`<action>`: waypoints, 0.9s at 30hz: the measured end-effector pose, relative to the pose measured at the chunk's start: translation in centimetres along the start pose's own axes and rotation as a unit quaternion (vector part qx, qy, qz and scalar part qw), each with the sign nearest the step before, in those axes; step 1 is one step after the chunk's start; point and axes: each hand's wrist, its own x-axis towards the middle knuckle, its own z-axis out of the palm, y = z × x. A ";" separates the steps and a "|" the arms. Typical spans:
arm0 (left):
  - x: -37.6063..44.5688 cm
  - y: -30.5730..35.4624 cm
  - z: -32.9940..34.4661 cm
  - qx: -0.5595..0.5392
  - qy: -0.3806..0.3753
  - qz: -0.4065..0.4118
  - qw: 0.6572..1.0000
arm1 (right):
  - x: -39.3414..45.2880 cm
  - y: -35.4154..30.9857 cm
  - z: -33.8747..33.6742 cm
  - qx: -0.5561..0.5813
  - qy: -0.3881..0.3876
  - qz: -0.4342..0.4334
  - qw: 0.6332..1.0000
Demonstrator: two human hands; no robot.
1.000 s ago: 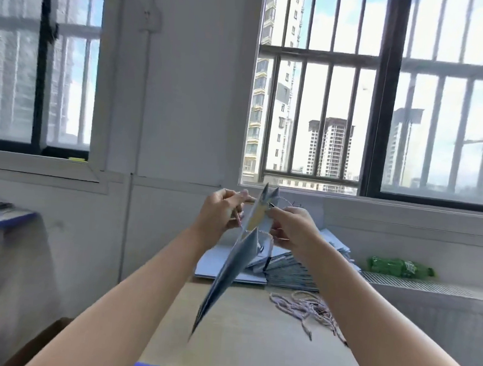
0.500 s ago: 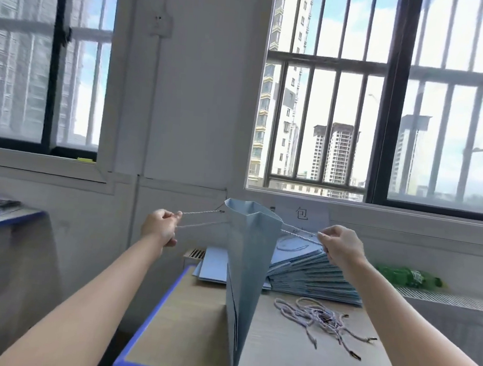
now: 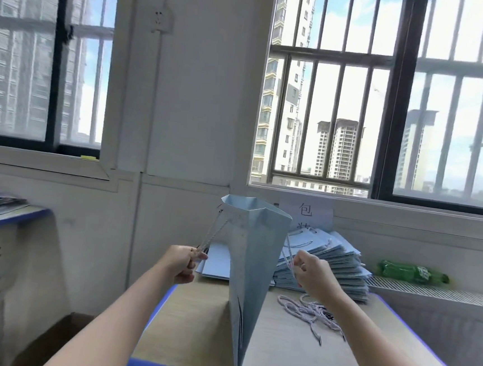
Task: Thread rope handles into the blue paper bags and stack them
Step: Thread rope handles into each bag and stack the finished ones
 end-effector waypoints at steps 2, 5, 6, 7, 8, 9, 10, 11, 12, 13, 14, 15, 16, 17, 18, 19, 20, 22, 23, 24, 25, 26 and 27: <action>-0.1 0.1 0.0 -0.004 -0.005 0.005 1.000 | -0.1 0.0 0.1 -0.047 0.017 -0.002 0.999; -0.3 0.2 -0.1 0.017 -0.002 0.014 1.000 | -0.4 0.0 -0.1 -0.067 0.026 -0.014 0.997; -0.5 0.5 0.0 0.032 -0.001 0.019 0.999 | -0.3 -0.1 -0.3 -0.067 0.022 -0.012 0.997; -0.5 0.8 0.1 0.049 -0.001 0.028 0.998 | -0.1 -0.3 -0.7 -0.065 0.015 -0.009 0.998; -0.6 1.3 0.4 0.064 0.000 0.048 0.997 | 0.1 -0.6 -1.3 -0.058 0.007 -0.011 0.998; -0.5 2.0 0.8 0.075 0.006 0.082 0.994 | 0.4 -1.0 -2.0 -0.038 0.003 -0.019 0.999; -0.4 2.6 1.3 0.087 0.025 0.128 0.988 | 0.5 -1.6 -2.8 -0.005 0.001 -0.027 1.000; -0.5 3.3 1.8 0.094 0.050 0.178 0.978 | 0.4 -2.5 -3.6 0.049 0.002 -0.038 0.998; -0.9 3.9 2.2 0.085 0.065 0.221 0.969 | 0.3 -3.5 -4.4 0.119 0.002 -0.049 0.992; -1.5 4.5 2.7 0.066 0.057 0.253 0.963 | 0.0 -4.4 -5.1 0.194 -0.008 -0.057 0.979; -2.3 4.9 3.3 0.048 0.026 0.280 0.959 | -0.4 -5.3 -5.7 0.260 -0.029 -0.063 0.963; -3.0 5.1 3.9 0.042 -0.017 0.301 0.953 | -0.8 -5.9 -6.2 0.299 -0.063 -0.071 0.949; -3.9 5.3 4.6 0.048 -0.061 0.316 0.946 | -1.3 -6.4 -6.5 0.306 -0.104 -0.085 0.943; -4.7 5.3 5.3 0.063 -0.098 0.326 0.938 | -1.8 -6.9 -6.5 0.290 -0.135 -0.102 0.942; -5.4 5.2 6.0 0.082 -0.125 0.335 0.930 | -2.3 -7.4 -6.3 0.266 -0.162 -0.121 0.943; -5.7 5.1 6.5 0.104 -0.138 0.344 0.923 | -2.6 -7.5 -6.0 0.231 -0.166 -0.138 0.949; -6.0 5.0 6.9 0.121 -0.144 0.354 0.916 | -2.6 -7.7 -5.8 0.203 -0.145 -0.144 0.958; -5.8 5.1 7.2 0.128 -0.135 0.370 0.910 | -2.1 -7.5 -5.7 0.238 -0.069 -0.106 0.963; -5.6 5.1 7.0 0.130 -0.114 0.378 0.909 | -1.7 -7.1 -5.7 0.281 -0.031 -0.079 0.956; -5.3 5.1 6.7 0.138 -0.082 0.387 0.908 | -1.3 -6.7 -5.8 0.325 0.004 -0.054 0.944; -4.9 4.9 6.3 0.157 -0.050 0.395 0.904 | -0.9 -6.0 -5.9 0.353 0.033 -0.037 0.934; -4.3 4.5 5.9 0.186 -0.025 0.400 0.897 | -0.4 -5.0 -5.7 0.373 0.054 -0.023 0.926; -3.7 3.8 5.5 0.219 -0.007 0.402 0.889 | -0.1 -3.8 -5.2 0.372 0.066 -0.010 0.926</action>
